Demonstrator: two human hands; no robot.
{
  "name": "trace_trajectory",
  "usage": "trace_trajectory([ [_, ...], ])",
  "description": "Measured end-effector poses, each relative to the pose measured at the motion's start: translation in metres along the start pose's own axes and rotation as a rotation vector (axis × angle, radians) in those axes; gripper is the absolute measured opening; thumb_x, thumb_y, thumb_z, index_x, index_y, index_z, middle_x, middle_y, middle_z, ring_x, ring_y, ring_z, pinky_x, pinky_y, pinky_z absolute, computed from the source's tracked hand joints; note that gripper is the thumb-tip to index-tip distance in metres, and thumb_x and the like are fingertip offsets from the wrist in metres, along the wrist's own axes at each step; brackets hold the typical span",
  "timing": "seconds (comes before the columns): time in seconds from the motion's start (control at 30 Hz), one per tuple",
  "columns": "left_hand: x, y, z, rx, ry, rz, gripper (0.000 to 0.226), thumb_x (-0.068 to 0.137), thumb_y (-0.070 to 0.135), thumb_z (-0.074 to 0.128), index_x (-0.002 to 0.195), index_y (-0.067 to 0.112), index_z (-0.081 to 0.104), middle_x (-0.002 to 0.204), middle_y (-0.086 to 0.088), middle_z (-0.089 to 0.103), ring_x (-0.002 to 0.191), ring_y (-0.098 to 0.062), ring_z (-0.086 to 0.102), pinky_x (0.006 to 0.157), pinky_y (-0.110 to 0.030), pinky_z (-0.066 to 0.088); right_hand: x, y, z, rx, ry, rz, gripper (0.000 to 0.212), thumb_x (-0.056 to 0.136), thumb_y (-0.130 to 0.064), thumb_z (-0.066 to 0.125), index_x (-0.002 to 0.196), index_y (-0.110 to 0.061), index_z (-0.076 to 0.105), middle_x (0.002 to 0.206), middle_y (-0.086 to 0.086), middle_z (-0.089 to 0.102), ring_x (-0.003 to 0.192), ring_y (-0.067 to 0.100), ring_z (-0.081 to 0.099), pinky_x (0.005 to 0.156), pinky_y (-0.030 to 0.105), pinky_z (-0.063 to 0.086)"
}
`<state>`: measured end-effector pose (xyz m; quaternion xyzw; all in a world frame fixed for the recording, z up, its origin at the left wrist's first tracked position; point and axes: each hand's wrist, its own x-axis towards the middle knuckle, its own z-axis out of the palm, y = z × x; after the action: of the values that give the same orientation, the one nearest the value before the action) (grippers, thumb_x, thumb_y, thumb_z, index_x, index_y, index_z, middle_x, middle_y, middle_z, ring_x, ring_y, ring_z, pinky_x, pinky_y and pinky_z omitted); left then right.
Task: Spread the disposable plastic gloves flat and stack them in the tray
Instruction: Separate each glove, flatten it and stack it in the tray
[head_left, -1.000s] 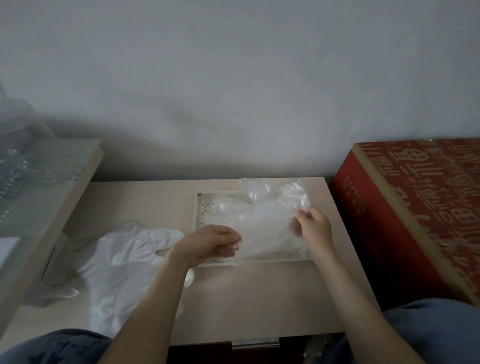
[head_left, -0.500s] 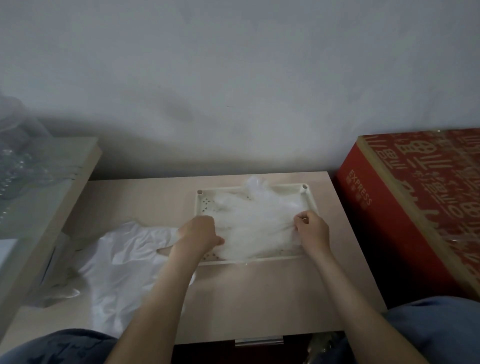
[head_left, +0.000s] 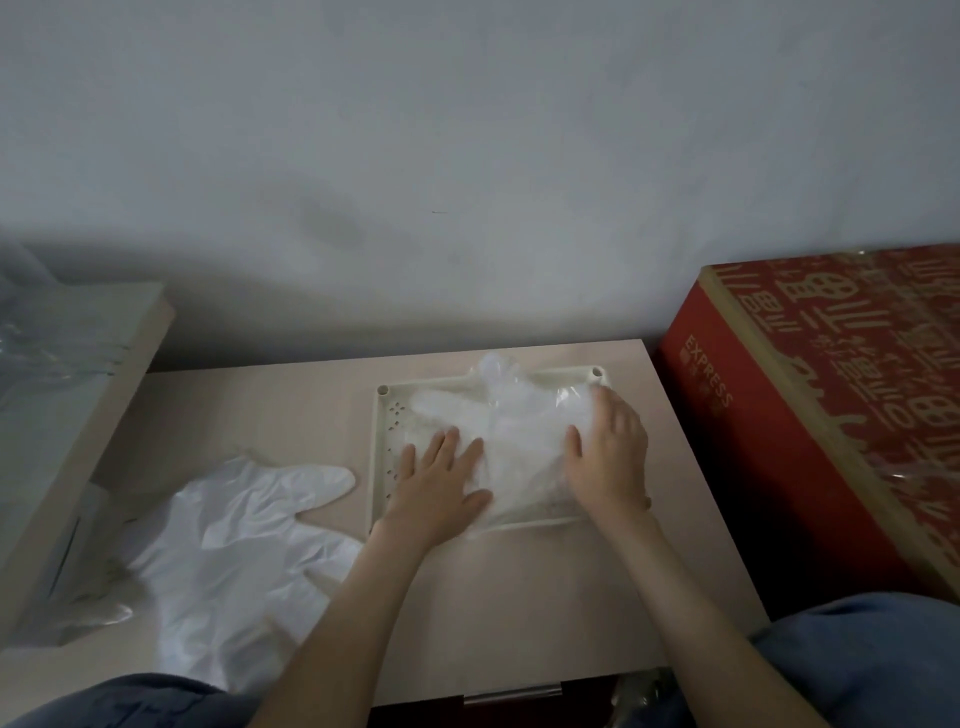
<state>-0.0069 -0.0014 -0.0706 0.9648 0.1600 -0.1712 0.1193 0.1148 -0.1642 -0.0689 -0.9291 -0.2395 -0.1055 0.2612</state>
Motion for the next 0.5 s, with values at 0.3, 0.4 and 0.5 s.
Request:
trace_trajectory([
  [0.3,0.004,-0.007,0.008,-0.027,-0.003,-0.022,0.067,0.097,0.056,0.021,0.151,0.032,-0.010,0.158,-0.002,-0.019,0.145,-0.017,-0.019,0.118,-0.044,-0.010,-0.005,-0.007,0.021,-0.100,-0.638,-0.119,0.060,0.102,-0.043,0.024,0.152,-0.027,-0.005,0.161,0.004,-0.009,0.147,0.020,-0.014,0.117,0.037,-0.010],
  [0.4,0.004,-0.014,0.010,-0.046,0.018,-0.021,0.067,0.097,0.058,0.022,0.151,0.032,-0.009,0.158,-0.002,-0.019,0.145,-0.018,-0.019,0.117,-0.045,-0.011,-0.004,0.000,0.021,-0.173,-0.734,-0.060,0.061,0.101,-0.048,0.020,0.152,-0.029,-0.008,0.160,0.002,-0.016,0.145,0.021,-0.020,0.116,0.040,-0.012],
  [0.5,-0.004,-0.018,0.009,-0.099,0.097,-0.030,0.084,0.079,0.074,-0.002,0.151,0.032,-0.009,0.159,-0.004,-0.018,0.146,-0.021,-0.016,0.116,-0.043,-0.009,-0.007,-0.006,0.018,-0.164,-0.679,-0.059,0.063,0.101,-0.048,0.022,0.153,-0.027,-0.006,0.160,0.004,-0.016,0.145,0.021,-0.021,0.116,0.041,-0.013],
])
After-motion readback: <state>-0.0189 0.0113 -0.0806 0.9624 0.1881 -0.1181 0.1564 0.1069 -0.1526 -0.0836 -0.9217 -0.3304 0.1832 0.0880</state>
